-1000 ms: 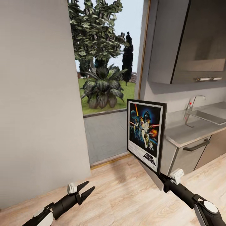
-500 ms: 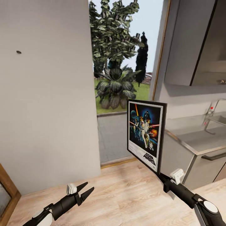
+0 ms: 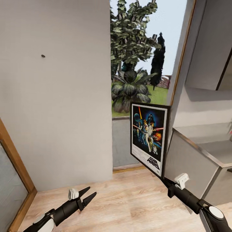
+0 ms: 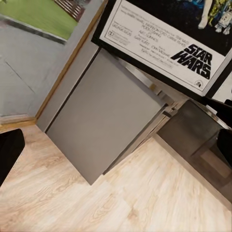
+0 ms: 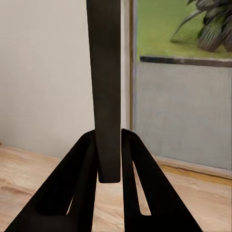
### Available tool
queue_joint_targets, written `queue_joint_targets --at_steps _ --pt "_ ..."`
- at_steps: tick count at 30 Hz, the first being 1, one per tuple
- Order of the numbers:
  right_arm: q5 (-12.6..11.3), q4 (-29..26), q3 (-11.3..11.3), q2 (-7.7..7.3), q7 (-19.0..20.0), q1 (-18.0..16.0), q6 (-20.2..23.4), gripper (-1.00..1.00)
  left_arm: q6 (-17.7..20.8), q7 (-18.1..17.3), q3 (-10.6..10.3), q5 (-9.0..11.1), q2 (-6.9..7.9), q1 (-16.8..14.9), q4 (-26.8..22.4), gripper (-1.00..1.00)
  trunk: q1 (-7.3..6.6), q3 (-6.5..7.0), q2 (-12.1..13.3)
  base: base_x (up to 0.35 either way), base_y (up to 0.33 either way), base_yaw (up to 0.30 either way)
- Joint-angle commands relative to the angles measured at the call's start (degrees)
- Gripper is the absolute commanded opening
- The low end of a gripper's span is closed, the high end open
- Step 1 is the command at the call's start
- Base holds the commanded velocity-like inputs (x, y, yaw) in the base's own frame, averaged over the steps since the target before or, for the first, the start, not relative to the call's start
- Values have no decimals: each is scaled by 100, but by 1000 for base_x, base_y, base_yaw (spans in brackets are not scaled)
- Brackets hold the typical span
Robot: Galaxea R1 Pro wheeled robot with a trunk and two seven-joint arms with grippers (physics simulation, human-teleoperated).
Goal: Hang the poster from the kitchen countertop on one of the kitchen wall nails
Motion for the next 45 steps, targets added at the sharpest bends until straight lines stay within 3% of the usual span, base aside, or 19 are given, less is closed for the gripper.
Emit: queue_joint_targets --at_steps 1,30,45 --pt "-20 3 -11 1 44 -2 -2 -100 -35 -2 -38 49 7 -8 6 100 2 -1 -5 0 249 171" --pt "-16 -5 -9 1 48 -5 -1 -100 -35 3 -39 49 7 -9 14 100 2 -24 -5 14 80 240" --pt "-25 -3 -9 1 56 -3 -1 -100 -26 3 105 49 7 -6 18 100 2 -31 -5 137 275 23"
